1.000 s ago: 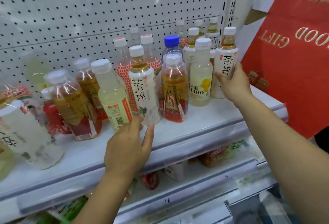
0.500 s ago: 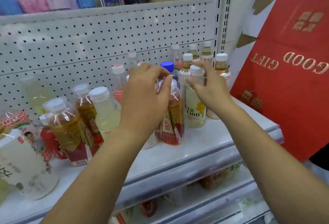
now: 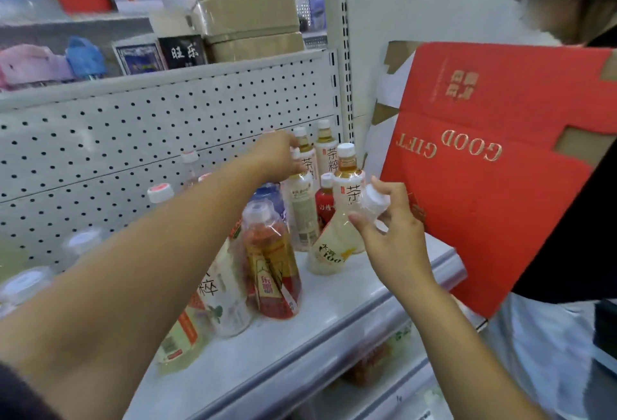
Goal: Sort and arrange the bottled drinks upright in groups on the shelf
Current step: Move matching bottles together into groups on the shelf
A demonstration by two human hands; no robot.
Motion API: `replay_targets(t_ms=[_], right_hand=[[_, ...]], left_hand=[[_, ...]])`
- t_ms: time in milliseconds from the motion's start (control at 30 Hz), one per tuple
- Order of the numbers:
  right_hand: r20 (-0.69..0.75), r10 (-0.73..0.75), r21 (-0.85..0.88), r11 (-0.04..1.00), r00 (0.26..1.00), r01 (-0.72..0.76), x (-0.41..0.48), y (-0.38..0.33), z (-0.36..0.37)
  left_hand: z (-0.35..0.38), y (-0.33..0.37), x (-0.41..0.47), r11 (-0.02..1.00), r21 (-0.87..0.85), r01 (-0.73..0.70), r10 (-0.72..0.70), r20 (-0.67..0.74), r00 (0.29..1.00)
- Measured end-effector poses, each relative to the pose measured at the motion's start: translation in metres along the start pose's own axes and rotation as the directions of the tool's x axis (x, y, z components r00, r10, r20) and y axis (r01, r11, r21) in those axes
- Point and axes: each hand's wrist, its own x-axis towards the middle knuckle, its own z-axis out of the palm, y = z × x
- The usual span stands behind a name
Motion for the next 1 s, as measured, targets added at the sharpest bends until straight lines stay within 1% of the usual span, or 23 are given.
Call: replay_targets(t_ms=[67,200,333,500,700,800,900,1000], right_hand=[[-0.021,0.012,0.049,0.999,1.000,-0.011,-0.007,0.000,-0.005],[-0.061,-0.007,0.069,0.998,0.998,0.011,-0.009,-0.004,-0.009],[-0.049,-0.011,0.014,1.000,0.999,0.011,-0.003,-0.009,-0.010],[-0.017,-0.007,0.015,1.000,1.000,0.007,0.007,-0.013,-0.009],[0.013,-0.005,0.020,1.000,1.000,0.005,0.010,-0.016,-0.002],[0.056,0.021,0.006,1.000,0.998,-0.022,0.010,-0.015,0.004],[0.091,0.036,0.000,0.999,0.995,-0.036,0.014,-0.016,0.008],[0.136,0.017,-0.051,0.999,0.991,-0.010,0.021,-0.018,0.013]], left_hand=[[0.003,-0.003,0.005,1.000,0.009,0.010,-0.009,-0.060,0.998],[0.003,-0.011,0.010,1.000,-0.015,0.025,-0.026,-0.099,0.995],[0.009,-0.018,0.012,0.998,-0.043,0.053,-0.059,-0.155,0.986],[0.011,-0.020,0.017,0.990,-0.116,0.077,-0.096,-0.168,0.981],[0.015,-0.014,0.021,0.987,-0.092,0.134,-0.152,-0.236,0.960],[0.013,-0.014,0.023,0.981,-0.114,0.160,-0.182,-0.216,0.959],[0.011,-0.014,0.027,0.980,-0.113,0.163,-0.182,-0.190,0.965],[0.009,-0.013,0.027,0.984,-0.096,0.149,-0.160,-0.119,0.980]])
